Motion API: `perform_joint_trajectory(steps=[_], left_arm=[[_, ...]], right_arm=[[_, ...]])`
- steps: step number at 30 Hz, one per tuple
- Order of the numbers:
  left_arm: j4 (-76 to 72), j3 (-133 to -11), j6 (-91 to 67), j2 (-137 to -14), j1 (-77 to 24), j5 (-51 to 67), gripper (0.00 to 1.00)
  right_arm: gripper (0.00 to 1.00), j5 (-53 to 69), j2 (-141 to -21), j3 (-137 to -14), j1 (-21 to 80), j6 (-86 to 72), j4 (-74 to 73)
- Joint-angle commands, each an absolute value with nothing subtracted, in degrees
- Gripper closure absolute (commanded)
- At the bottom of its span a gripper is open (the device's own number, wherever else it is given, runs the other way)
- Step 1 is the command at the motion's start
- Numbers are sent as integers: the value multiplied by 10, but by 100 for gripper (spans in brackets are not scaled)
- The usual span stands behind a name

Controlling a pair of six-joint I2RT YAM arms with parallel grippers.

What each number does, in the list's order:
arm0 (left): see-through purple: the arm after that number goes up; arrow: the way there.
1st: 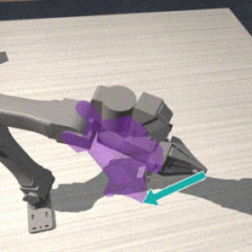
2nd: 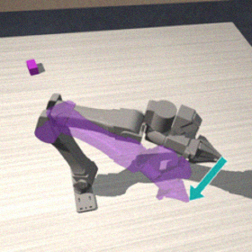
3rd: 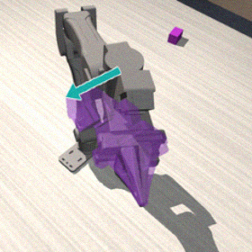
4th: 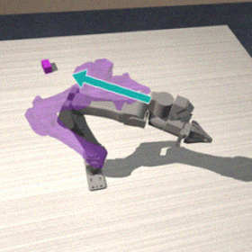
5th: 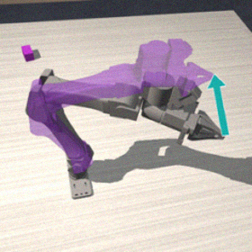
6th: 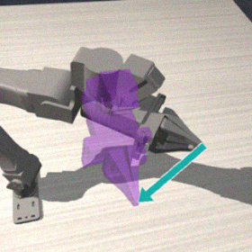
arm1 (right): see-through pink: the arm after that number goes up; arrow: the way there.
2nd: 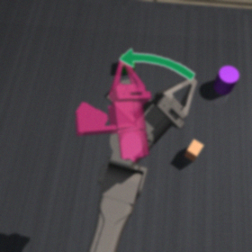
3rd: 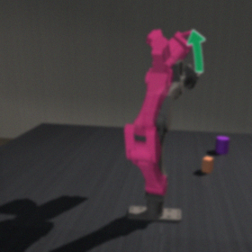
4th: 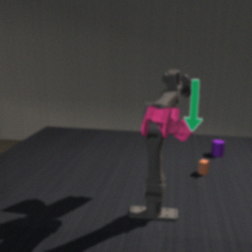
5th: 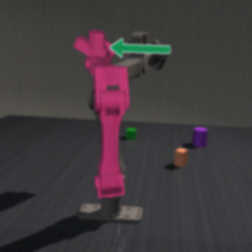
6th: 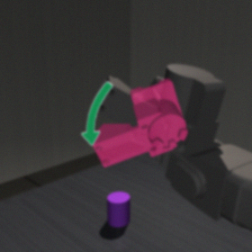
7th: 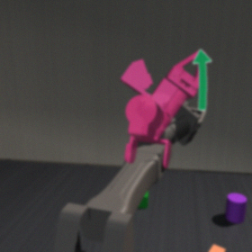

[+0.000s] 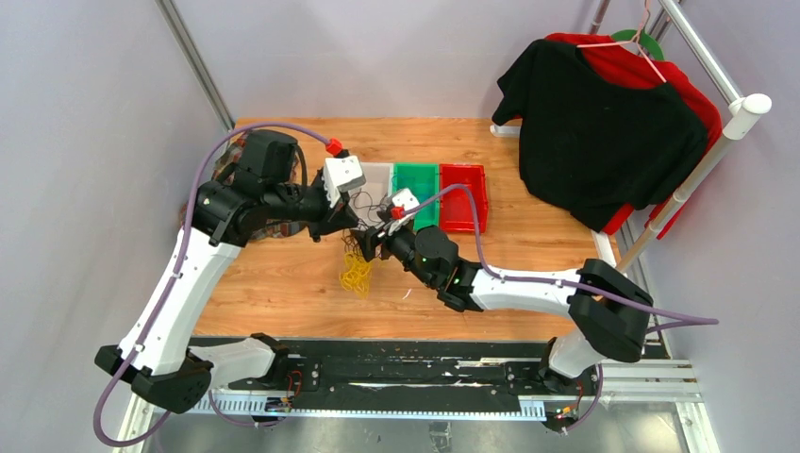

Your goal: Untangle the cables

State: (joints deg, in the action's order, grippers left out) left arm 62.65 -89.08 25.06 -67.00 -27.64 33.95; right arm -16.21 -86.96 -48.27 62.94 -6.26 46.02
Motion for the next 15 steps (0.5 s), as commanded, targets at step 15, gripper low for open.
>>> perform_joint_trajectory(steps=[15], left_arm=[[635, -1096, 258, -683, -281, 358, 100]], right_arm=[[35, -303, -921, -356, 643, -141, 549]])
